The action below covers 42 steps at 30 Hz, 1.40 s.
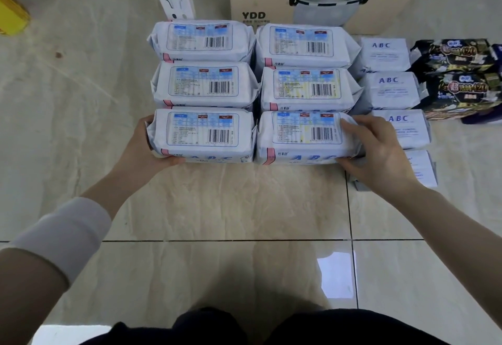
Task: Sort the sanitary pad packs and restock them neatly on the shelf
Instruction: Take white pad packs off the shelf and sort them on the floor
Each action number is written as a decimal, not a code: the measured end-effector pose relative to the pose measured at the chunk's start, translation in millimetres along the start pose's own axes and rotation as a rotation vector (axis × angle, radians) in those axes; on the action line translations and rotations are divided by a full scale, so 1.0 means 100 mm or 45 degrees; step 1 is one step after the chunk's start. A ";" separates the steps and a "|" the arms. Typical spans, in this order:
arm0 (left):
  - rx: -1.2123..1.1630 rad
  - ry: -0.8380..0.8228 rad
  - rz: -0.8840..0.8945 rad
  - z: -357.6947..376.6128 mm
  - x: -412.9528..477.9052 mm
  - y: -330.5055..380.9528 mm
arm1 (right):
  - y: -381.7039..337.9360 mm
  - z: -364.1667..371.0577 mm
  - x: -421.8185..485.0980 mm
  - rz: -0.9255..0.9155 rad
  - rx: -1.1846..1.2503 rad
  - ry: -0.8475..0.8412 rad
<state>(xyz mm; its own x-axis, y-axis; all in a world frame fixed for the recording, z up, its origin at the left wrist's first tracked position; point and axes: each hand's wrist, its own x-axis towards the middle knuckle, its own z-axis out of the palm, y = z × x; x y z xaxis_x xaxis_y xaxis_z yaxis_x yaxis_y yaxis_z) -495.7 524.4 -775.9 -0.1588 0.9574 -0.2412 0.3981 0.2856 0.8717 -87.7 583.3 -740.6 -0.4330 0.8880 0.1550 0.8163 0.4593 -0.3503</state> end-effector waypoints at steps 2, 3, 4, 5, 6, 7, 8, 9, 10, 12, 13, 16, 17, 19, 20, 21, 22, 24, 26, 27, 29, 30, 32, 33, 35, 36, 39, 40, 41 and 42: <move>-0.012 -0.058 0.006 0.01 -0.02 0.03 | -0.04 -0.01 -0.01 0.032 -0.018 -0.008; -0.020 -0.082 0.017 0.01 -0.03 0.02 | -0.06 -0.01 -0.01 0.043 -0.029 -0.007; -0.021 -0.082 0.026 0.00 -0.03 0.03 | -0.08 -0.02 -0.01 0.055 -0.039 -0.007; -0.015 -0.071 0.036 0.00 -0.05 0.05 | -0.10 -0.03 -0.02 0.068 -0.052 -0.011; 0.058 -0.045 0.043 -0.02 -0.08 0.08 | -0.13 -0.04 -0.02 0.080 -0.066 -0.013; 0.132 -0.017 0.029 -0.02 -0.13 0.14 | -0.15 -0.06 -0.03 0.094 -0.081 -0.011; 0.157 -0.024 -0.018 -0.02 -0.18 0.20 | -0.19 -0.09 -0.03 0.116 -0.089 -0.008; 0.105 0.016 -0.127 -0.04 -0.24 0.25 | -0.24 -0.14 -0.02 0.145 -0.091 -0.013; 0.116 0.079 -0.205 -0.06 -0.30 0.30 | -0.30 -0.21 0.00 0.178 -0.082 -0.027; 0.141 0.211 -0.356 -0.17 -0.45 0.56 | -0.48 -0.41 0.05 0.257 -0.047 -0.084; 0.161 0.252 -0.404 -0.23 -0.53 0.72 | -0.58 -0.54 0.09 0.306 -0.027 -0.134; 0.242 0.259 -0.449 -0.39 -0.72 1.43 | -0.95 -1.09 0.24 0.372 -0.002 -0.271; 0.276 0.224 -0.437 -0.45 -0.79 1.72 | -1.10 -1.33 0.31 0.379 -0.002 -0.296; 0.362 0.171 -0.376 -0.56 -0.92 2.31 | -1.40 -1.85 0.44 0.421 0.010 -0.374; 0.394 0.129 -0.334 -0.61 -0.98 2.63 | -1.55 -2.14 0.49 0.436 0.019 -0.400; 0.428 0.087 -0.291 -0.66 -1.03 2.97 | -1.70 -2.44 0.55 0.441 0.028 -0.409; 0.471 0.049 -0.245 -0.71 -1.08 3.32 | -1.84 -2.75 0.60 0.440 0.033 -0.422; 0.563 -0.034 -0.177 -0.80 -1.22 4.02 | -2.11 -3.41 0.68 0.426 -0.011 -0.485; 0.672 -0.125 -0.099 -0.90 -1.38 4.72 | -2.34 -4.05 0.74 0.413 -0.053 -0.520; 0.708 -0.163 -0.051 -0.95 -1.45 5.06 | -2.43 -4.35 0.77 0.418 -0.057 -0.524; 0.765 -0.223 0.026 -1.04 -1.59 5.69 | -2.58 -4.90 0.79 0.452 -0.057 -0.499; 0.809 -0.234 0.055 -1.07 -1.63 5.97 | -2.61 -5.13 0.80 0.458 -0.054 -0.450; 0.905 -0.218 0.104 -1.09 -1.68 6.46 | -2.65 -5.56 0.83 0.470 -0.043 -0.348; 0.940 -0.199 0.126 -1.08 -1.69 6.68 | -2.65 -5.75 0.85 0.484 -0.036 -0.322; 0.980 -0.185 0.156 -1.06 -1.72 7.12 | -2.60 -6.10 0.88 0.501 -0.041 -0.307; 0.988 -0.188 0.171 -1.04 -1.73 7.34 | -2.55 -6.27 0.90 0.491 -0.042 -0.291; 1.027 -0.184 0.248 -0.96 -1.76 7.93 | -2.35 -6.77 1.01 0.447 -0.030 -0.231; 1.040 -0.165 0.284 -0.93 -1.75 8.12 | -2.27 -6.95 1.05 0.433 -0.039 -0.218; 1.042 -0.135 0.317 -0.91 -1.73 8.30 | -2.19 -7.12 1.09 0.414 -0.053 -0.202; 1.034 -0.099 0.342 -0.89 -1.72 8.49 | -2.12 -7.28 1.13 0.391 -0.066 -0.176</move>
<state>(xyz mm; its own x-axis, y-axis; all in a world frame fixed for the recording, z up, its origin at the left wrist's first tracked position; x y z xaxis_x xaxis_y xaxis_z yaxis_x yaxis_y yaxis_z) -210.9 598.3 43.3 0.0842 0.9886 -0.1246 0.9413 -0.0378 0.3355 -31.8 604.7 23.9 -0.2088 0.9748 -0.0786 0.9336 0.1747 -0.3130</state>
